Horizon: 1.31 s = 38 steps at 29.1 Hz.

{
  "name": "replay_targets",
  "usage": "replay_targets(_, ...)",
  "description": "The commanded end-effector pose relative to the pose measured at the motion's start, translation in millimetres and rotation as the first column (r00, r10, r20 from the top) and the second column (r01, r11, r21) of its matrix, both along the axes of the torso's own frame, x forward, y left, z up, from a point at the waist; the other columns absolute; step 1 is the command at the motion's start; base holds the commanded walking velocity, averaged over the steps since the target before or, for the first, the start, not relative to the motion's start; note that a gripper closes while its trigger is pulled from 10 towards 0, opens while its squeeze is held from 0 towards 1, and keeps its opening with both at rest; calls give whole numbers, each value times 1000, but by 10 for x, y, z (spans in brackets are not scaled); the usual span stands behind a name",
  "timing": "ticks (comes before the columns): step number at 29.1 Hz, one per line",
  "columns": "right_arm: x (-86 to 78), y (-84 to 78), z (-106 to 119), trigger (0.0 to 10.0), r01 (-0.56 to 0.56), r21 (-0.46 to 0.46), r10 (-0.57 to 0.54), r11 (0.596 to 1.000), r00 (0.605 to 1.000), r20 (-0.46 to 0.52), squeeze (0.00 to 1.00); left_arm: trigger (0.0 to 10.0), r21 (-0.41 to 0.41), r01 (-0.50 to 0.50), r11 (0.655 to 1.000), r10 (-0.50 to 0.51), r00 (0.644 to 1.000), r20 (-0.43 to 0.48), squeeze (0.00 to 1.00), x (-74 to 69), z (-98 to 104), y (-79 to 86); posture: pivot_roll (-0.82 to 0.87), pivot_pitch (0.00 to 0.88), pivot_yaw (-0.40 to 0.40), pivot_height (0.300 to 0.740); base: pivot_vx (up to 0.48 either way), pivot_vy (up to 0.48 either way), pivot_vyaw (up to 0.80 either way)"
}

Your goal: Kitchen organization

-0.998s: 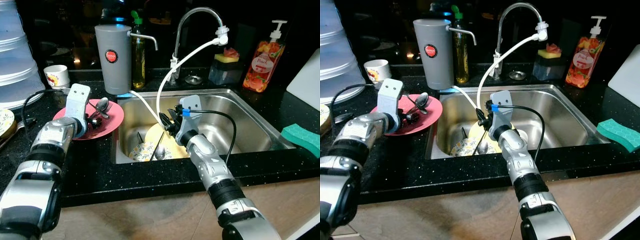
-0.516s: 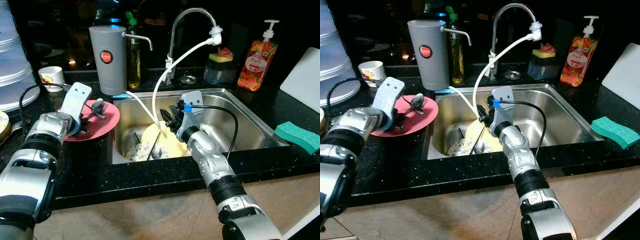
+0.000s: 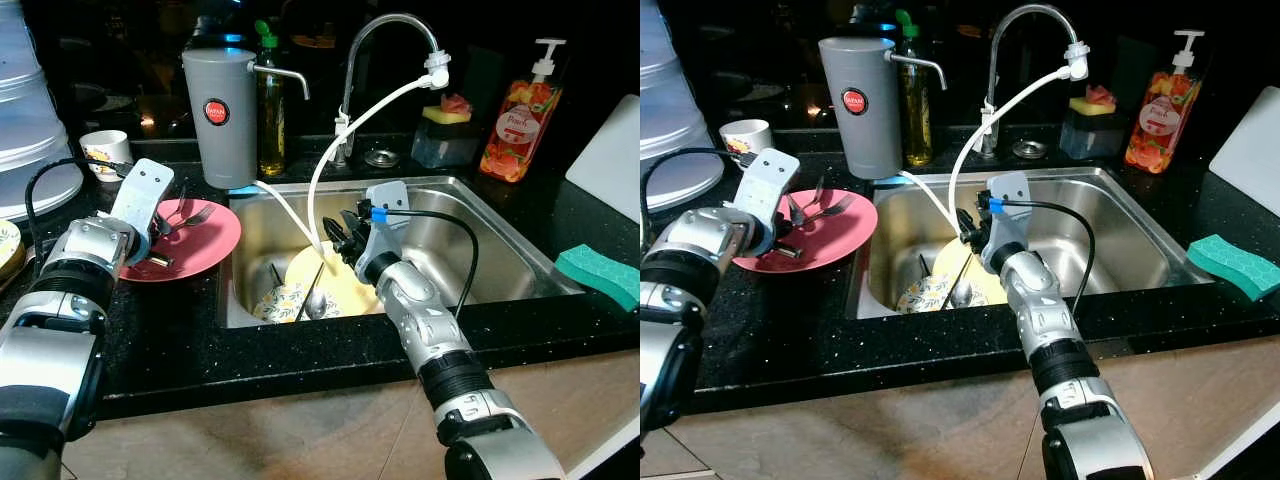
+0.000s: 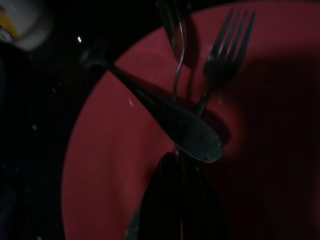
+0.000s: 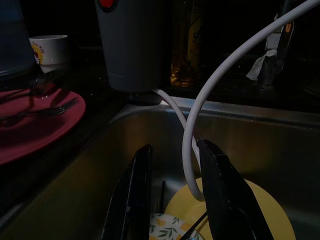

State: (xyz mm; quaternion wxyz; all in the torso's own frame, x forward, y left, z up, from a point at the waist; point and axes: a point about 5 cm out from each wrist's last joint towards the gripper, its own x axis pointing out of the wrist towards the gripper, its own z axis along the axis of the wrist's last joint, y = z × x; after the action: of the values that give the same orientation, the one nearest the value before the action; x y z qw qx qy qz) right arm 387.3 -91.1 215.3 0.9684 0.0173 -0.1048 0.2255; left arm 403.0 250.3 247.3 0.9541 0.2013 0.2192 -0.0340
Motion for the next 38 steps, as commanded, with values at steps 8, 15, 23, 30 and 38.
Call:
replay_targets(8, 7, -6, 70, 10000, 1, 5, -1, 1000, 1000, 15, 0, 0, 7, 85, 996, -86, 996, 36, 0, -45, 214, -197, 43, 21, -13, 740, 0, 0, 0)
replay_targets(15, 3, -1, 90, 10000, 1, 9, -1, 1000, 1000, 23, 0, 0, -13, 170, 985, -169, 985, 46, 0, -243, 173, -542, 43, 17, -10, 740, 0, 0, 0)
replay_targets(23, -2, 11, 108, 10000, -4, 15, 4, 1000, 1000, 30, 0, 0, -87, 252, 964, -246, 967, 74, 0, -471, 99, -940, 51, 9, -12, 740, 0, 0, 0)
replay_targets(30, -22, 92, 201, 10000, -61, 114, 57, 992, 998, 35, 0, 0, -390, 501, 772, -252, 805, 537, 0, -514, 367, -1165, 55, 17, -14, 740, 0, 0, 0)
replay_targets(38, -110, 139, 571, 10000, -209, 477, 188, 854, 978, 91, 1000, 0, -430, 634, 643, -335, 738, 586, 0, -721, 207, -1152, 54, 22, -8, 740, 0, 0, 0)
